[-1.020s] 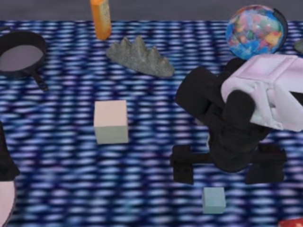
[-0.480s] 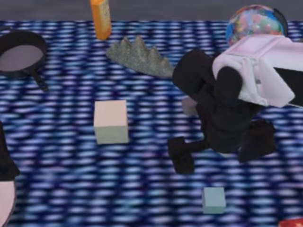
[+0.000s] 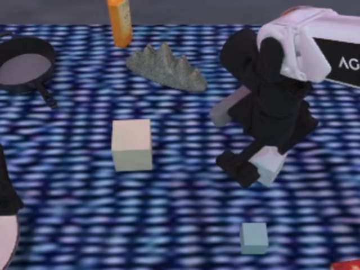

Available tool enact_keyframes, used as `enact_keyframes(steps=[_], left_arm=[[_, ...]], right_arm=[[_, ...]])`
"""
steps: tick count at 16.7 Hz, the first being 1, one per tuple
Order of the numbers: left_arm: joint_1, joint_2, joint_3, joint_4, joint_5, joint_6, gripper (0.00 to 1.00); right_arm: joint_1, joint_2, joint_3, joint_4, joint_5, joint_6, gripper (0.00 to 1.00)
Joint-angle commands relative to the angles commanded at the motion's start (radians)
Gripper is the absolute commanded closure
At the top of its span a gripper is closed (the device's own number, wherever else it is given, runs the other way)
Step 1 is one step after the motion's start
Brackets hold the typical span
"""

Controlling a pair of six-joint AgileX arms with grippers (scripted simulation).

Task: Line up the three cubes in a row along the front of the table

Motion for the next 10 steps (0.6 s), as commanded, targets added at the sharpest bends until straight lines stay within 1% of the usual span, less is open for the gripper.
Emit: enact_keyframes(steps=[3,5,7,10], left_arm=[[0.000,0.000,0.000,0.000,0.000,0.000,0.00],[0.000,0.000,0.000,0.000,0.000,0.000,0.00],[0.000,0.000,0.000,0.000,0.000,0.000,0.00],[0.000,0.000,0.000,0.000,0.000,0.000,0.00]], right_arm=[[-0.053,0.039,0.062,-0.006,-0.003,-0.194,0.00],[-0.079,0.052,0.090,-0.005,-0.004,-0.271,0.00],[-0.091,0.056,0.103,-0.003,-0.005,-0.306,0.00],[-0.092,0.057,0.104,-0.003,-0.005,-0.308,0.00]])
